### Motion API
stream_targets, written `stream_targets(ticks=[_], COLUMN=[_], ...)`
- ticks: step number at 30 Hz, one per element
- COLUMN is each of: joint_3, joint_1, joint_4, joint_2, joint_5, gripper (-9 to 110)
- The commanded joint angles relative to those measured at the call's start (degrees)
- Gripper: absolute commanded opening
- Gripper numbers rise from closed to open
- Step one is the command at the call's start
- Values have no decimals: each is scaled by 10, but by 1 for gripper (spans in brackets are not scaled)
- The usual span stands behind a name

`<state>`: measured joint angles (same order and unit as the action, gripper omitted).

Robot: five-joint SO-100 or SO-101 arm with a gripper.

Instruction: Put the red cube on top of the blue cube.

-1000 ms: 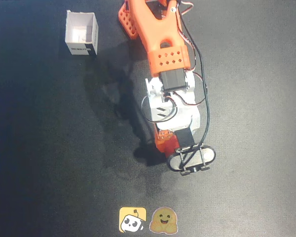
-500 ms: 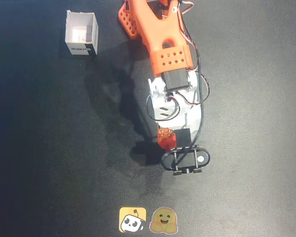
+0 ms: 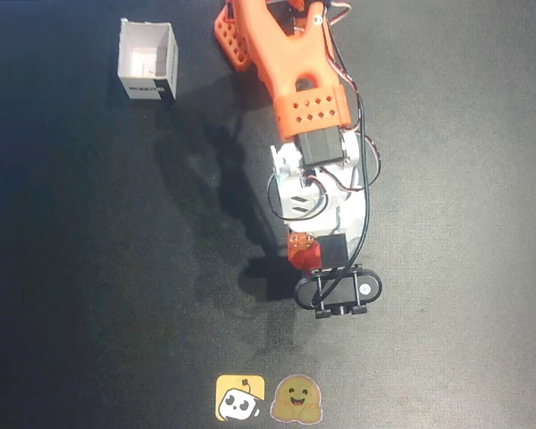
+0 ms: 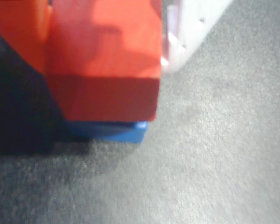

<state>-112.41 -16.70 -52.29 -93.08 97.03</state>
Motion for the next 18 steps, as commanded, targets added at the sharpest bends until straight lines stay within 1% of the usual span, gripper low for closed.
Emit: stream_targets(ticks=[1,5,18], joint_3=[4,-4,-13], joint_1=[-5,-5,-4], joint_4=[11,20,35], joint_2=[-5,-4,-3], joint_5=[4,4,4], gripper=[6,9,11])
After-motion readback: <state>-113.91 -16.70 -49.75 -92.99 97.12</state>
